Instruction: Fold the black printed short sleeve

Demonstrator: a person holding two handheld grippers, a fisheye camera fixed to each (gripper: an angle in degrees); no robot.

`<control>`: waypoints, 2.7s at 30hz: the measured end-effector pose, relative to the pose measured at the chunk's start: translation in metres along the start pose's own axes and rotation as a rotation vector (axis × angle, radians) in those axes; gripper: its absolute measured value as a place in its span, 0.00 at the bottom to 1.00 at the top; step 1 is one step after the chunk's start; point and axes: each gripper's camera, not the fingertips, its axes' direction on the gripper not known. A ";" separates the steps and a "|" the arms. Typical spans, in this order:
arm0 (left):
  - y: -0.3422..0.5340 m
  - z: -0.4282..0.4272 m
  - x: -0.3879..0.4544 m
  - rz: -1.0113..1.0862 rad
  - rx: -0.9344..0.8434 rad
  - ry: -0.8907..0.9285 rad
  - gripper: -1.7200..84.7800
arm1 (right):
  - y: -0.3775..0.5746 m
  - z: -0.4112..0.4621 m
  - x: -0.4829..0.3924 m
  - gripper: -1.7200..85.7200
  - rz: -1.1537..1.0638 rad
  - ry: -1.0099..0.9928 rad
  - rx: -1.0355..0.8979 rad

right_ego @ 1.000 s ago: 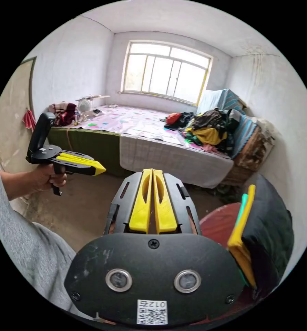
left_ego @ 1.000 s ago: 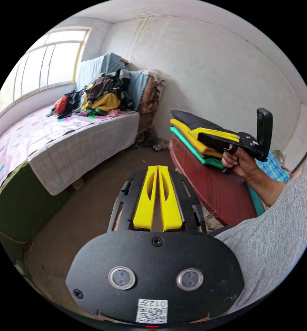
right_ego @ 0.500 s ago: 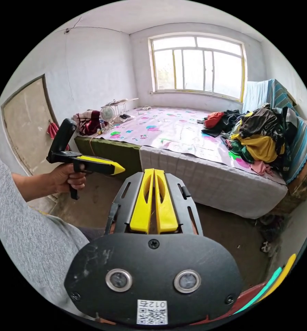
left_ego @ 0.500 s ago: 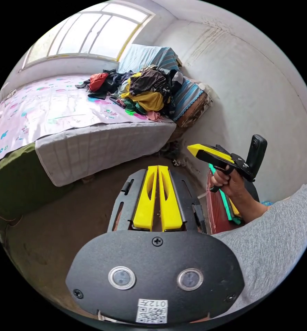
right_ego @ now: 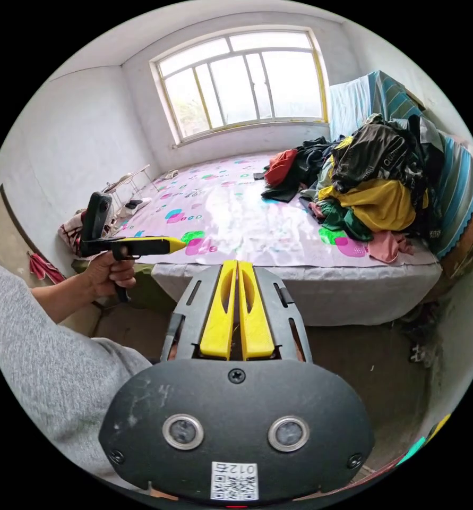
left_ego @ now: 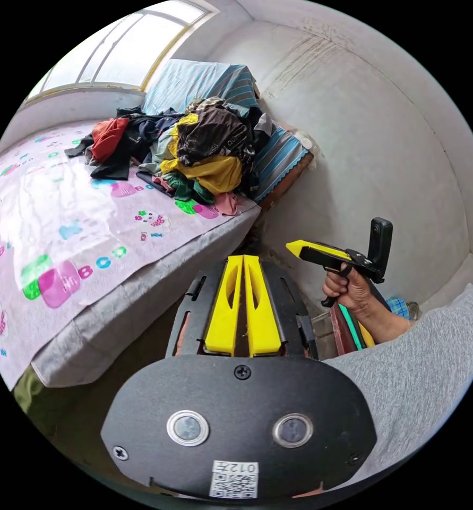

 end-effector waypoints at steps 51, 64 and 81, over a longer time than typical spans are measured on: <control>-0.772 0.133 0.002 -0.308 0.047 0.450 0.14 | -0.888 0.079 -0.057 0.01 -0.369 -0.399 0.314; -0.788 0.113 0.038 -0.163 0.065 0.493 0.12 | -0.902 -0.001 -0.171 0.01 -0.398 -0.606 0.269; -0.591 -0.196 0.044 -0.067 0.655 0.282 0.02 | -0.924 -0.069 -0.301 0.01 -0.527 -1.050 0.357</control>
